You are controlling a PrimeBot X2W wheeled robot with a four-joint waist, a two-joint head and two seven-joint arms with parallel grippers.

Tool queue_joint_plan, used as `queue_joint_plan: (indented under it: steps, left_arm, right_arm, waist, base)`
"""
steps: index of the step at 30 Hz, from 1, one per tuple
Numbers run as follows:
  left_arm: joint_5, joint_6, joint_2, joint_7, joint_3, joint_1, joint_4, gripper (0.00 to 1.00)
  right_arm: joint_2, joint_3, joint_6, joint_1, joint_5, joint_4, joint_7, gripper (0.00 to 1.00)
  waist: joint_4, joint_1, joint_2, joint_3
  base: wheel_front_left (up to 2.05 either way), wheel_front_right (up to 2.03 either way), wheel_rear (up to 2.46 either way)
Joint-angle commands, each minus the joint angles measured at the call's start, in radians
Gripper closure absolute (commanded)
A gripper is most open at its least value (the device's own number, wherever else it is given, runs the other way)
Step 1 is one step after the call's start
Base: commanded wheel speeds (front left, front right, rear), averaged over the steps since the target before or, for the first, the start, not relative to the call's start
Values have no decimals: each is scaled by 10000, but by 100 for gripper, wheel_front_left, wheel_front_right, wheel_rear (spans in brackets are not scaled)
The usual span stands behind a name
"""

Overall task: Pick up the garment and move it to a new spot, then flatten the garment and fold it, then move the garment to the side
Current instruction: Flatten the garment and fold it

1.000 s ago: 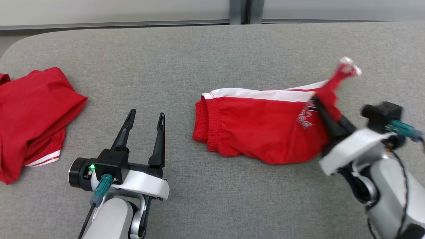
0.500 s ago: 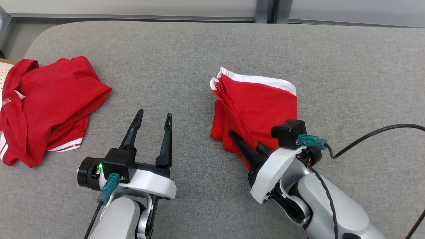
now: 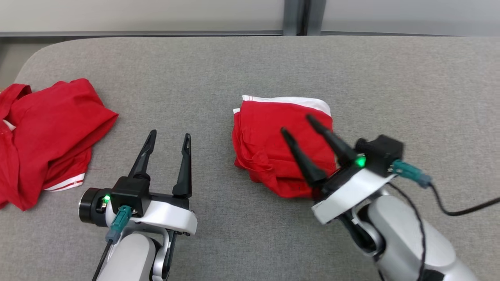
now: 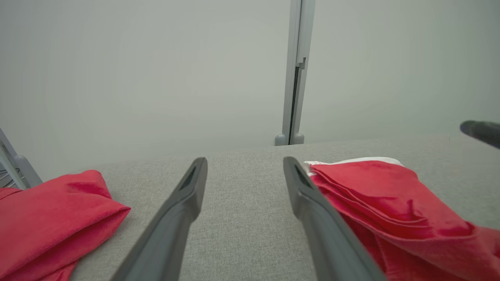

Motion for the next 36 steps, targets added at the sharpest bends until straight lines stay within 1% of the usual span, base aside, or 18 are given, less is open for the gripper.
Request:
queue_joint_plan:
  steps: [1, 7, 12, 17, 19, 27, 36]
  left_arm:
    - [36, 61, 64, -34, 50, 52, -7, 0]
    - [38, 165, 282, -24, 155, 298, -104, 0]
    - [-24, 262, 457, 22, 245, 515, -192, 0]
    - [-84, 300, 665, 152, 310, 779, -331, 0]
    - [-123, 319, 722, 204, 318, 887, -394, 0]
    - [-194, 407, 883, 375, 318, 1169, -661, 0]
    - [-218, 492, 931, 428, 266, 1124, -809, 0]
  right_arm:
    - [-77, -105, 1, 132, -86, -69, -104, 0]
    - [-619, -1952, 1, 869, -569, -583, -431, 0]
    - [-970, -3598, 1, 1820, -1068, -859, -343, 0]
    - [-1028, -4984, 1, 2956, -1672, -1333, 26, 0]
    - [-981, -5392, 1, 3357, -1911, -1605, 198, 0]
    - [-739, -6064, 1, 4241, -2415, -2585, 880, 0]
    - [-577, -6330, 1, 4505, -2600, -3035, 1232, 0]
  waist:
    - [-95, 0, 0, -82]
    - [-411, 0, 0, -310]
    - [-636, 0, 0, -485]
    - [-836, 0, 0, -640]
    - [-886, 0, 0, -695]
    - [-988, 0, 0, -847]
    - [-941, 0, 0, -807]
  base:
    - [0, 0, 0]
    - [0, 0, 0]
    - [0, 0, 0]
    - [0, 0, 0]
    - [0, 0, 0]
    - [0, 0, 0]
    - [0, 0, 0]
